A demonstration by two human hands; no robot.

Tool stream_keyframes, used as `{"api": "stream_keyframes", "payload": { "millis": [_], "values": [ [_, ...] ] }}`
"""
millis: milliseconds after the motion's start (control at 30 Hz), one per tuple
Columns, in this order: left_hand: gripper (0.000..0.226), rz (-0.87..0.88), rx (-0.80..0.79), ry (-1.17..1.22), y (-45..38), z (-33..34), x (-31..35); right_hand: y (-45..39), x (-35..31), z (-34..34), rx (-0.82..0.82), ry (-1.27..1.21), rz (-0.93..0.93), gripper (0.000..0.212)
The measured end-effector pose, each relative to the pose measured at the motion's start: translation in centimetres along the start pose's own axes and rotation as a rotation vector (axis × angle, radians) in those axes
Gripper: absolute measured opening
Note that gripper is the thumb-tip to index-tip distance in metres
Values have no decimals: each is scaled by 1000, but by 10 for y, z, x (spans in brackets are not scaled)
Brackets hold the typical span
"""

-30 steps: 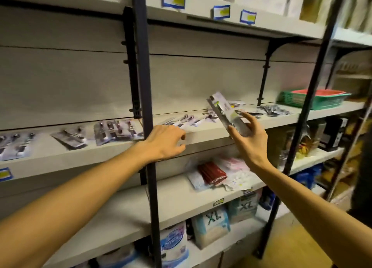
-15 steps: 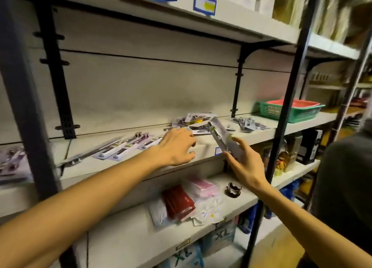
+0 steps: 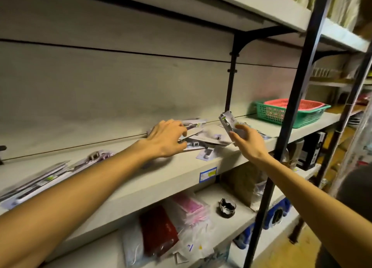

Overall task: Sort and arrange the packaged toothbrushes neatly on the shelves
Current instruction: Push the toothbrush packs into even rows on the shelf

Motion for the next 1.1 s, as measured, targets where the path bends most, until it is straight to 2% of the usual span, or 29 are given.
{"api": "stream_keyframes", "payload": {
  "millis": [200, 367, 500, 600, 700, 767, 833, 933, 1100],
  "values": [
    [38, -30, -101, 32, -48, 25, -1, -67, 40, 0, 17, 59, 13, 48],
    [37, 33, -250, 30, -92, 42, 18, -111, 75, 1, -80, 133, 53, 38],
    [38, 63, -294, 85, -125, 61, 40, -124, 106, 13, -215, 185, 101, 35],
    [44, 32, -375, 90, -140, 83, 50, -129, 115, 18, -215, 99, 78, 31],
    [58, -50, -433, 60, -148, 103, 48, -131, 123, 4, -10, -77, 73, 28],
    [71, -118, -466, 67, -152, 114, 43, -128, 135, -7, 155, -125, 100, 28],
    [79, -176, -497, 85, -158, 121, 41, -126, 148, -11, 236, -141, 159, 29],
    [73, -194, -525, 56, -167, 127, 43, -131, 160, -10, 288, -261, 245, 35],
    [53, -214, -532, 64, -176, 132, 44, -133, 180, -16, 380, -673, 402, 43]
  ]
}}
Point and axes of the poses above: each hand's wrist, its own y-axis away from the middle knuckle, its own z-axis out of the palm, x = y × z, the point moved 8 cm from there along -y, towards the middle knuckle, and after that the axes turned 1 degree about -y, right-handed, at the moved point
